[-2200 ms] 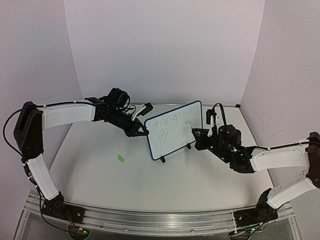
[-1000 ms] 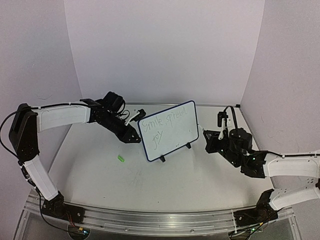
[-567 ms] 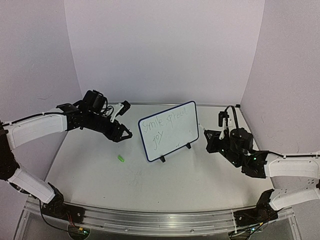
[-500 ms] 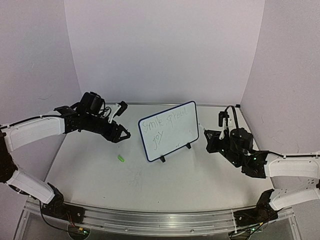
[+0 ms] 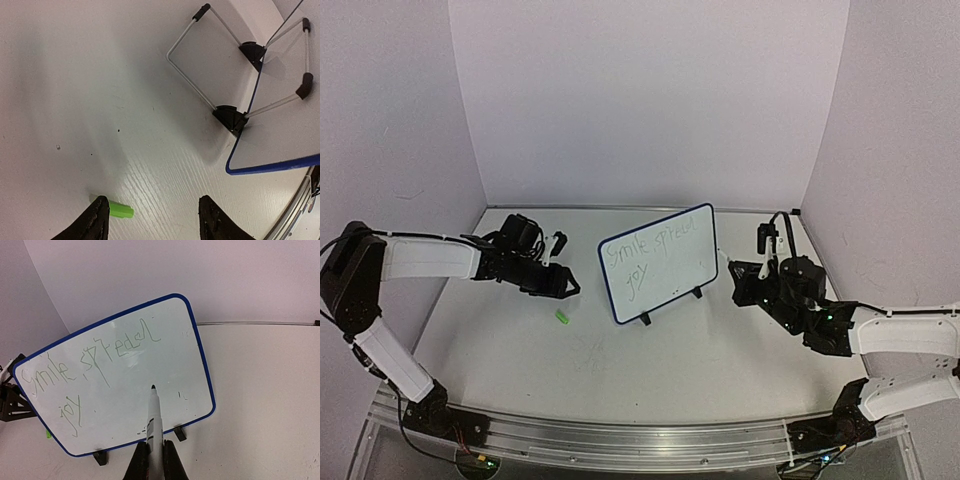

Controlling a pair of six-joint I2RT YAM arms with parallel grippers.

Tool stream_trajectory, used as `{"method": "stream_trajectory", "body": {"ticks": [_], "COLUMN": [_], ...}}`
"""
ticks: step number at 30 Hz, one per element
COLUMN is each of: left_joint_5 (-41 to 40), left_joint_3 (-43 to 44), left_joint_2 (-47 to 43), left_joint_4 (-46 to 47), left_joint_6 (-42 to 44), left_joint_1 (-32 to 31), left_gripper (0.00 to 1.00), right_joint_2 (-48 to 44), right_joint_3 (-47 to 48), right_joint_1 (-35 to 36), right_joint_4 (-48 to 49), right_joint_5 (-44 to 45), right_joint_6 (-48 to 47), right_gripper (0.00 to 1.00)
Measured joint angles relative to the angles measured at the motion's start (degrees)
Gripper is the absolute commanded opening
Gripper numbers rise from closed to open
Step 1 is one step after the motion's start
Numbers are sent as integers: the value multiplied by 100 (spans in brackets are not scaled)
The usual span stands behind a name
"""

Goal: Write a sentence on the whiteboard
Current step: Pick up the pen cap from the center of the board.

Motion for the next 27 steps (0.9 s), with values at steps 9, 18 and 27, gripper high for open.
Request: {"method": "stream_trajectory", "body": {"ticks": [9,18,27], "left_joint_5": [97,95,57], "left_joint_3": [526,723,729], "left_joint_2": [1086,1455,1524], "left_joint_4": [95,-170,-545], "left_joint_6": [-313,-364,-435], "left_joint_1": [13,13,13], "left_gripper": [59,60,60], "right_joint_2": [-22,-122,-122], "right_joint_3": [0,0,0], "right_joint_1": [0,0,0], "right_joint_4": [-130,-248,-261], "right_joint_5": [-16,3,3], "right_joint_6": [71,109,182], "right_gripper": [0,0,0]}}
